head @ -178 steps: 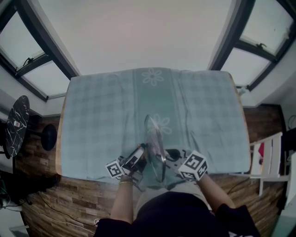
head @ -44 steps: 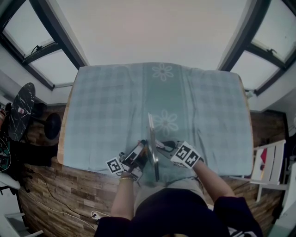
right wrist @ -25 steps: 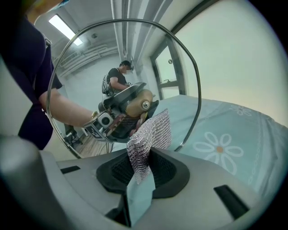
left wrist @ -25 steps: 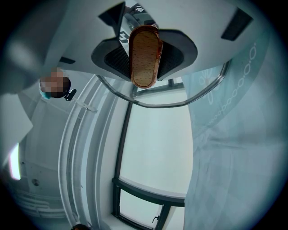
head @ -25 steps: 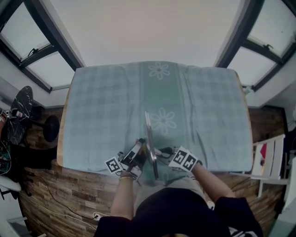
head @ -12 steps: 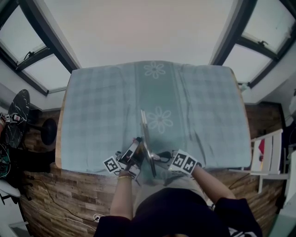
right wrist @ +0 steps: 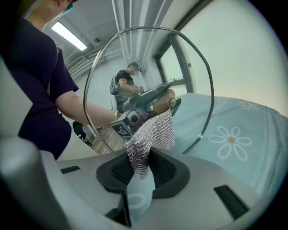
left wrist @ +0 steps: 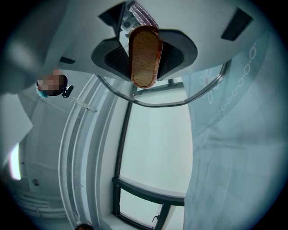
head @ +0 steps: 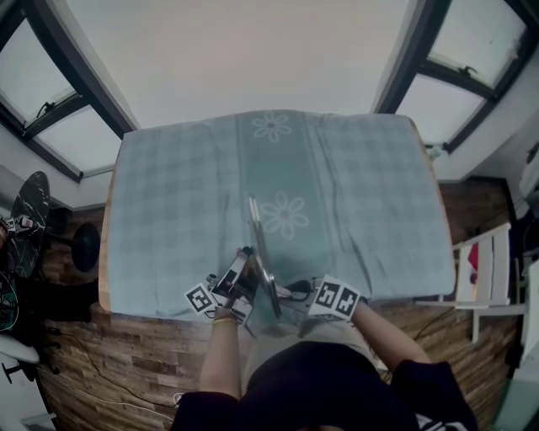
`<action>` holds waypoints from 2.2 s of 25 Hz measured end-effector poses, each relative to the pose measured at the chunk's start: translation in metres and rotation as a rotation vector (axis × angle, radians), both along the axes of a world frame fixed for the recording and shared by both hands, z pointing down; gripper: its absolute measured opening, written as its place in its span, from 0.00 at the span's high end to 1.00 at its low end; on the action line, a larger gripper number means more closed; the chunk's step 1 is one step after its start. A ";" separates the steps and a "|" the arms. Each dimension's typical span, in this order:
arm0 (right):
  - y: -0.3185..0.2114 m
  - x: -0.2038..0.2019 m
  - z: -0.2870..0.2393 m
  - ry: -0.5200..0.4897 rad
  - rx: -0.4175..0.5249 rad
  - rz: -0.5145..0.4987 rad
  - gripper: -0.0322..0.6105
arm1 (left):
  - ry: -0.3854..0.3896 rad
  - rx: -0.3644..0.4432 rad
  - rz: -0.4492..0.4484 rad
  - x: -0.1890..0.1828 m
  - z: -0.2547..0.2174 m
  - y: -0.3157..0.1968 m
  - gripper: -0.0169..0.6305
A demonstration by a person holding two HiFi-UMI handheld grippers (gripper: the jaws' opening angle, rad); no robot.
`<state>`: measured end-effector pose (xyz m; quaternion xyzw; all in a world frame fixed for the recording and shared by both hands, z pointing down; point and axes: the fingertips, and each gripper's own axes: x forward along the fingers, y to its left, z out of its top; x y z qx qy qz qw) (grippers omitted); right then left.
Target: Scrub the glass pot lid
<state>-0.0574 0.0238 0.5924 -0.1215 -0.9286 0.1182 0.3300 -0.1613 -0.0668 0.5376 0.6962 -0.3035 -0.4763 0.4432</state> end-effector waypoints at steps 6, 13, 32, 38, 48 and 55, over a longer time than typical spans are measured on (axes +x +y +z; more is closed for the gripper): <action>0.009 0.007 -0.004 -0.018 -0.017 0.004 0.82 | -0.009 0.000 0.006 0.003 0.000 -0.002 0.71; 0.018 0.013 -0.010 -0.022 -0.021 0.013 0.82 | -0.010 -0.007 0.002 0.003 -0.001 -0.004 0.71; 0.015 0.042 -0.017 -0.030 -0.015 0.079 0.82 | -0.049 -0.052 -0.046 0.003 -0.004 0.003 0.71; -0.024 0.063 -0.031 -0.095 -0.049 0.237 0.82 | -0.144 -0.091 -0.076 0.003 -0.006 0.003 0.71; -0.091 0.106 -0.048 -0.166 -0.043 0.397 0.82 | -0.354 -0.192 -0.165 -0.002 -0.010 0.001 0.71; -0.131 0.131 -0.071 -0.215 -0.003 0.439 0.82 | -0.591 -0.320 -0.212 0.007 0.002 -0.014 0.71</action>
